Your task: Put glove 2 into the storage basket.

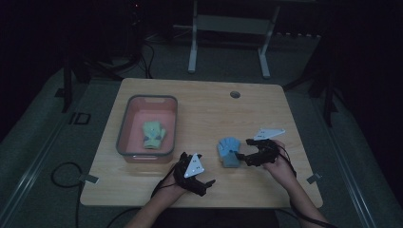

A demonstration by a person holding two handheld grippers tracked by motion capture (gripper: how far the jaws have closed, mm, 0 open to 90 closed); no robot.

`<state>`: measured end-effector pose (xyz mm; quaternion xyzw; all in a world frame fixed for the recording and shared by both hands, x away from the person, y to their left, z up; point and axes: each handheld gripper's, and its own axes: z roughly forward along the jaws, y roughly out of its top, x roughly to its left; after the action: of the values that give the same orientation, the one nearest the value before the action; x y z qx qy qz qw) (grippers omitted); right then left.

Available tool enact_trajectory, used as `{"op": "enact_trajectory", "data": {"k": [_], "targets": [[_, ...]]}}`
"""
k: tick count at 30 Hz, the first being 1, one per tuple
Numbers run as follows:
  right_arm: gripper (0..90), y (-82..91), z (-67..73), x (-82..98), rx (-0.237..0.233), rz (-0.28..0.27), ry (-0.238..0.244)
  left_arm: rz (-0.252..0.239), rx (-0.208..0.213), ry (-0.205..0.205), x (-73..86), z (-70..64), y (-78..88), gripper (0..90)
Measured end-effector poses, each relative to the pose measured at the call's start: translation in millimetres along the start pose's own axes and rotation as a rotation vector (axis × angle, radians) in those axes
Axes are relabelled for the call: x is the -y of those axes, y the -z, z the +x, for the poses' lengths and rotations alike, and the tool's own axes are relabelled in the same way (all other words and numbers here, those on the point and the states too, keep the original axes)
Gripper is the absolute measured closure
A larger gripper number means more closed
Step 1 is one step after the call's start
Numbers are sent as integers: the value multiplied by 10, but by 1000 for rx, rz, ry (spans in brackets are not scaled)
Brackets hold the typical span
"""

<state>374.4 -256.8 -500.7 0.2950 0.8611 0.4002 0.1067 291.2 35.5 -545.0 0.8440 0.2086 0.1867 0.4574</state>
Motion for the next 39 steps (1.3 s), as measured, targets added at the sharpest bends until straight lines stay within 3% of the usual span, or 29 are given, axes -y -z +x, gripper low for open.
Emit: {"op": "enact_trajectory", "data": {"k": [3, 5, 8, 10, 13, 17, 20, 24, 25, 31, 39], "targets": [[169, 53, -23, -3, 13, -8, 20, -31, 29, 9, -68, -6, 44, 10], [169, 83, -44, 0, 15, -7, 7, -38, 57, 5, -110, -11, 51, 10], [169, 106, -93, 14, -16, 8, -63, -32, 76, -9, -172, -21, 38, 10], [141, 121, -99, 25, -1, -11, -80, -34, 85, -4, -199, -13, 18, 11], [111, 146, -93, 25, -11, -62, -65, -24, 101, 10, -226, 14, -32, 13], [112, 140, -79, -28, -37, -63, -73, -4, 107, 7, -277, 36, -112, 13], [150, 120, -79, -67, -41, -57, -68, -16, 129, -1, -332, 57, -156, 13], [238, 108, -129, -91, -34, -57, -71, -21, 132, -58, -406, 74, -221, 20], [264, 102, -145, -94, -36, -59, -71, -30, 131, -71, -418, 77, -236, 64], [408, 12, -271, -100, -21, -23, -144, 11, 151, -147, -500, 73, -433, 152], [408, -179, -364, -153, -17, 8, -187, 85, 176, -240, -588, 12, -709, 308]]}}
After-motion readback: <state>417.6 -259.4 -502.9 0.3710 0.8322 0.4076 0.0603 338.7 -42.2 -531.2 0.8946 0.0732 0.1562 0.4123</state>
